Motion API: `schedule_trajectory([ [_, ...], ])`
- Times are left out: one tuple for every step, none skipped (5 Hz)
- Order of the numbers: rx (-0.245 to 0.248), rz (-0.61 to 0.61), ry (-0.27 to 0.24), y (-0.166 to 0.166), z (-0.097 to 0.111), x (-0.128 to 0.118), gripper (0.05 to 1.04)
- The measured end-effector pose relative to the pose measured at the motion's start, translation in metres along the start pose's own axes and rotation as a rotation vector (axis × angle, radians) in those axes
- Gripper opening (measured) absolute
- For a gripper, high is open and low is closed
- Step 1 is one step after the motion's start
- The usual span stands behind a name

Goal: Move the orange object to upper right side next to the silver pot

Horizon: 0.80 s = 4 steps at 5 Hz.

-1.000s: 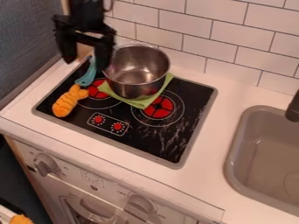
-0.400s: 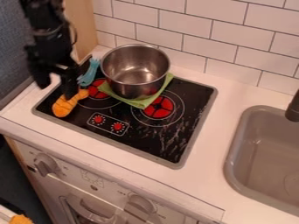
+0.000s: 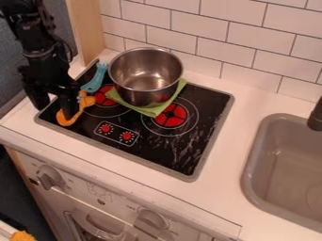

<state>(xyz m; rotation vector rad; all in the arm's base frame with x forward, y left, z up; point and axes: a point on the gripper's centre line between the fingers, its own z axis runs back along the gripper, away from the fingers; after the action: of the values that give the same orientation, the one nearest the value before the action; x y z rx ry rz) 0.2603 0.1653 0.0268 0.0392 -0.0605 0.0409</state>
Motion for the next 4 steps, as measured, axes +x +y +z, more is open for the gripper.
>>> schedule_trajectory([
  [-0.017, 0.055, -0.010, 0.0045, -0.0089, -0.0024, 0.999],
  [-0.005, 0.078, -0.015, 0.0054, -0.0134, -0.0057, 0.999],
  [0.012, 0.075, -0.009, 0.0041, -0.0145, -0.0057, 0.947],
  [0.025, 0.071, 0.001, 0.0022, -0.0160, -0.0070, 0.658],
])
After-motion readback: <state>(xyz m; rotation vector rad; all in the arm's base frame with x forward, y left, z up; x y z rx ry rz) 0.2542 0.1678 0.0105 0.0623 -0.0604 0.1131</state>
